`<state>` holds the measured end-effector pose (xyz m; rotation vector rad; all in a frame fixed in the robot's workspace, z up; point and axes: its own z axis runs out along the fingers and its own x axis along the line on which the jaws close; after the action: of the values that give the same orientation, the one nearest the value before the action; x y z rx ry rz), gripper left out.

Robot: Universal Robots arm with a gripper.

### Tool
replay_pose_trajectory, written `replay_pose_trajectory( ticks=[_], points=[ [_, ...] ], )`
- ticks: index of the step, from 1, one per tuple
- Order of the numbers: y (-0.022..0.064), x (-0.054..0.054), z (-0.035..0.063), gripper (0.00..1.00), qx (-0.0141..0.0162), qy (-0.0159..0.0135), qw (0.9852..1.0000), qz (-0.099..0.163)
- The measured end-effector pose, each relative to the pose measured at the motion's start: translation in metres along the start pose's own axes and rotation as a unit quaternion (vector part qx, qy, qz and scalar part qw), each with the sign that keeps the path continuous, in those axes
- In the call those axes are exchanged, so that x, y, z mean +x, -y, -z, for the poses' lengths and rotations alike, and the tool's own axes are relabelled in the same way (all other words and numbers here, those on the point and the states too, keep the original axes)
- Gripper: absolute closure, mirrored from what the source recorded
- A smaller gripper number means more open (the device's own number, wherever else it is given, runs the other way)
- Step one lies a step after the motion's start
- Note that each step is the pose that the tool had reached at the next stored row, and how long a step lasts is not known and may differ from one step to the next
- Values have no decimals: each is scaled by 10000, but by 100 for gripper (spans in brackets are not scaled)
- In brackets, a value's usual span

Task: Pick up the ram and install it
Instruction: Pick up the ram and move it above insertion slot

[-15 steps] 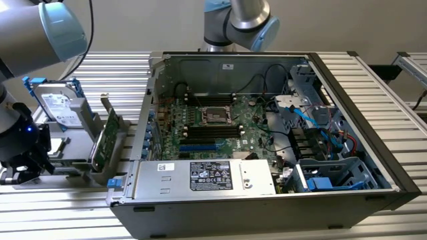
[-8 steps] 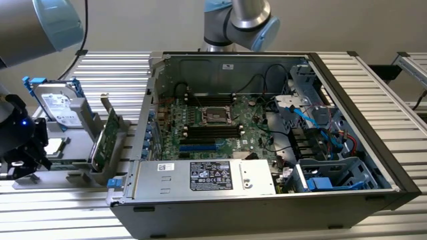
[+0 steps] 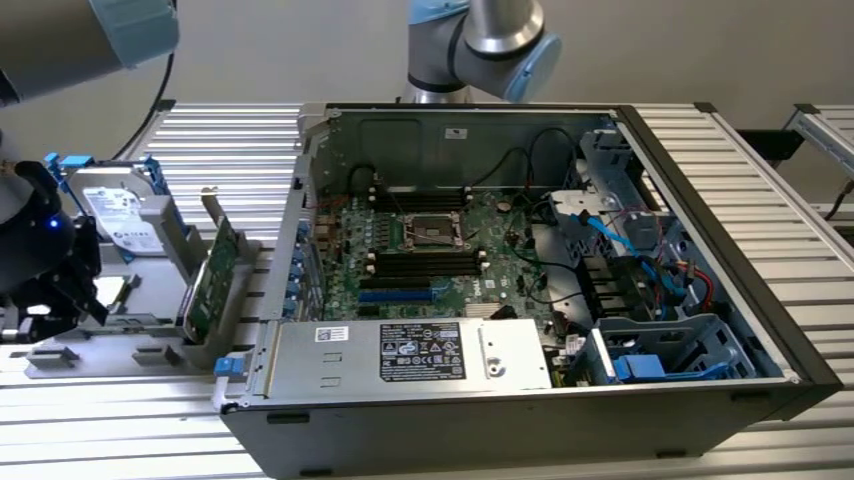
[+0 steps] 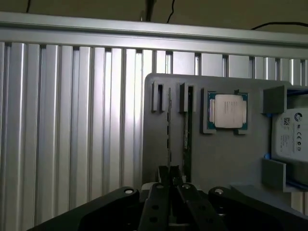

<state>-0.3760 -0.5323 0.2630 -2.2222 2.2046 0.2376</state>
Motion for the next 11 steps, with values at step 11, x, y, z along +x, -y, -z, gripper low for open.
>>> replay_pose_trajectory(
  ticks=[11],
  points=[
    [102,-33,323,87,-47,16,10000,-2]
  ],
)
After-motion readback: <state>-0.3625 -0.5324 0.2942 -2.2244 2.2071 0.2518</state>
